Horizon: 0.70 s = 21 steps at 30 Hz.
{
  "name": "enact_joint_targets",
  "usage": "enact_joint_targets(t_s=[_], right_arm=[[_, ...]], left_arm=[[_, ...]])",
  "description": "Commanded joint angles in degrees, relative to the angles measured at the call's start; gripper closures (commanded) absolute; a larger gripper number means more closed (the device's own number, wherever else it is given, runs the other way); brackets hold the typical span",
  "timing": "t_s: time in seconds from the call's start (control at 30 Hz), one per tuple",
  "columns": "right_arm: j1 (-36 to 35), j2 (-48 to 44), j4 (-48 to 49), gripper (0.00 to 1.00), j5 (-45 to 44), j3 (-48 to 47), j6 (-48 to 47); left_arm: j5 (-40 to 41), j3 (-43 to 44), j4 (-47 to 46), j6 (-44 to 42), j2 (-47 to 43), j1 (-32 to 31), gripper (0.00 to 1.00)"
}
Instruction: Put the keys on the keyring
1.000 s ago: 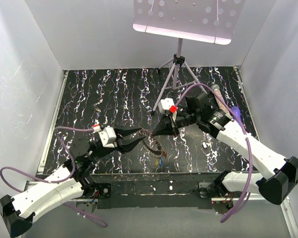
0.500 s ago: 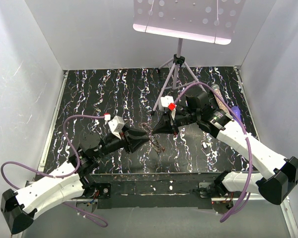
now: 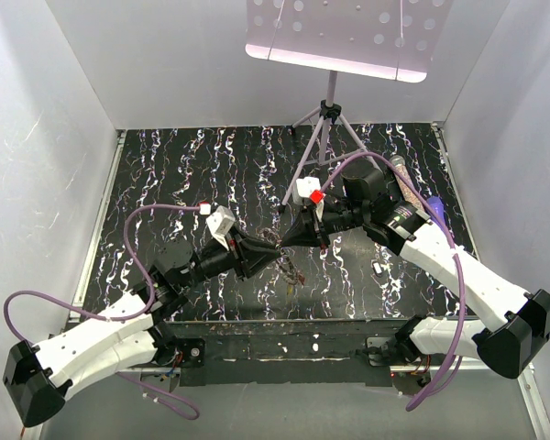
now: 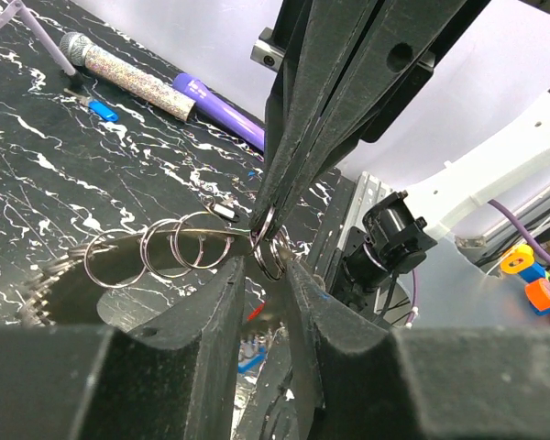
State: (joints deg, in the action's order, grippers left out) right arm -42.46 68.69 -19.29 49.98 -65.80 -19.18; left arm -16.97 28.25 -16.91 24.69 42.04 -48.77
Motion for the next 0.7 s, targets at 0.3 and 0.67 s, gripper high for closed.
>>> enact_joint_targets(t_s=[0.3, 0.67], right_arm=[[0.01, -0.92, 3.47, 0.99, 0.91, -0.82, 0.72], [0.88, -1.1, 6.19, 0.99, -0.41, -1.44, 5.11]], left_arm=[[-2.36, 3.83, -1.2, 2.73, 3.39, 1.58, 1.0], [-8.16, 3.92, 3.01, 1.16, 3.05, 3.33, 1.0]])
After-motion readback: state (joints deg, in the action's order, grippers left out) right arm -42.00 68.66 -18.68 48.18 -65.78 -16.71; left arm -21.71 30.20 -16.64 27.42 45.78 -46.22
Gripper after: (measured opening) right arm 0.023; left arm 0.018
